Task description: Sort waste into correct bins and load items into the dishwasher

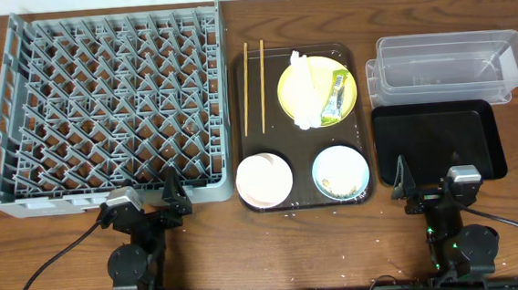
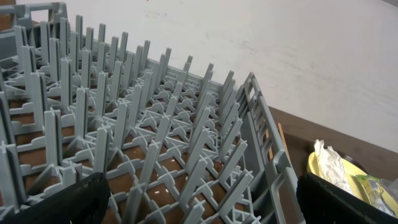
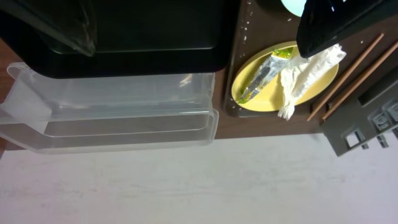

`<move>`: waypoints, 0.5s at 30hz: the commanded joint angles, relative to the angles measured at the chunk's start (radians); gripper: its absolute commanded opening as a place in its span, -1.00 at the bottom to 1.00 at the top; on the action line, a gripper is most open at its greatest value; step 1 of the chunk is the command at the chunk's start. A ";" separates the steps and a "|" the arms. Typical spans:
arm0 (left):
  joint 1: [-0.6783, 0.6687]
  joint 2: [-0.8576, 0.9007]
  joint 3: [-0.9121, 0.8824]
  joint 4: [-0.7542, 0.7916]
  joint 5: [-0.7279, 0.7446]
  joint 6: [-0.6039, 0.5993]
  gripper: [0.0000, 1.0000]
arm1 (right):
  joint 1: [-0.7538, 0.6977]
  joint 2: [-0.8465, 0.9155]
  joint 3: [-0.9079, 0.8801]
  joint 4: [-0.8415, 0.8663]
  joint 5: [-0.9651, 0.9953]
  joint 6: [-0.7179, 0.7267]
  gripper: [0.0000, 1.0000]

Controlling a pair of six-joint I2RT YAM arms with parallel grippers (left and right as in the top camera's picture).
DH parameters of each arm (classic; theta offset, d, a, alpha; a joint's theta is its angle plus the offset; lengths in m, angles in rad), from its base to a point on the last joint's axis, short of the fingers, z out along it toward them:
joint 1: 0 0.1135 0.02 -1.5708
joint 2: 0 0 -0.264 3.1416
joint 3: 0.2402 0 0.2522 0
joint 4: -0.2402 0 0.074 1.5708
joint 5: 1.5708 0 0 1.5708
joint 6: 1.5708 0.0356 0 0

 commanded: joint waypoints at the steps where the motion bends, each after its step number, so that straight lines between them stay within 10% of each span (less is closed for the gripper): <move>1: 0.000 -0.006 -0.023 -0.034 -0.009 0.009 0.93 | -0.013 -0.004 -0.001 -0.005 0.002 -0.013 0.99; 15: 0.000 -0.006 -0.023 -0.033 -0.011 0.008 0.93 | -0.013 -0.004 -0.001 -0.005 0.002 -0.013 0.98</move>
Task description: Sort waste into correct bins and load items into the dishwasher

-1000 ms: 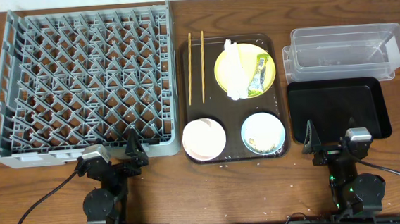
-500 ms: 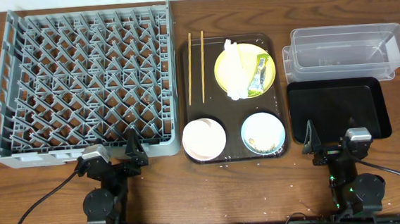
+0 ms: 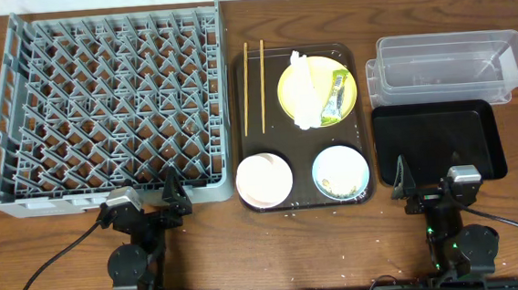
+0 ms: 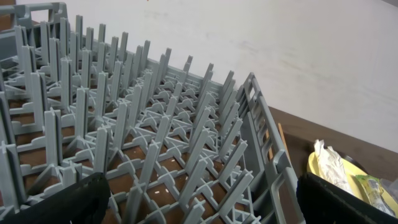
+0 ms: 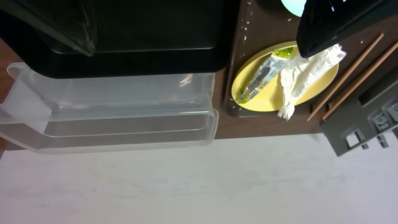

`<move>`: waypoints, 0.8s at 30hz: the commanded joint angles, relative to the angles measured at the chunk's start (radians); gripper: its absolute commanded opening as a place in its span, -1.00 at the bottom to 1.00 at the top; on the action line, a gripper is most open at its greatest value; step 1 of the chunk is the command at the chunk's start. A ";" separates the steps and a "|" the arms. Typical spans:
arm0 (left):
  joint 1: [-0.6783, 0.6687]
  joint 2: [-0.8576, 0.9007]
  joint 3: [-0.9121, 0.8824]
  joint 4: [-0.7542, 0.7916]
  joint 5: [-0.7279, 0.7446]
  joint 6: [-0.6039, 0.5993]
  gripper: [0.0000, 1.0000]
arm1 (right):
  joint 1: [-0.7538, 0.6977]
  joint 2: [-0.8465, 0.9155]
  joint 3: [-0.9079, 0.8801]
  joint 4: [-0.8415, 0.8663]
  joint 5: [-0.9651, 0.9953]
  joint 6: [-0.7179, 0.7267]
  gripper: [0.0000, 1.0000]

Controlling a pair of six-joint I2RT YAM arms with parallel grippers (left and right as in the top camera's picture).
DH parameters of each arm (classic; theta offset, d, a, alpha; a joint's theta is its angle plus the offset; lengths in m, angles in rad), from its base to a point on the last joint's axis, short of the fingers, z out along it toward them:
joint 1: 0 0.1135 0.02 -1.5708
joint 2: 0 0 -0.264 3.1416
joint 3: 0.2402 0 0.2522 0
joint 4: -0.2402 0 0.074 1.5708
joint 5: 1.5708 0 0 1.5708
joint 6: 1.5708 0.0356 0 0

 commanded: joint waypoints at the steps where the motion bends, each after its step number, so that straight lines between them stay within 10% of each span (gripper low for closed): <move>1: 0.000 -0.006 -0.023 -0.032 0.000 0.005 0.93 | -0.013 -0.004 -0.001 -0.005 0.003 -0.013 0.99; 24: 0.000 0.114 0.270 0.077 0.153 -0.001 0.93 | -0.013 0.069 0.204 0.074 -0.282 0.144 0.99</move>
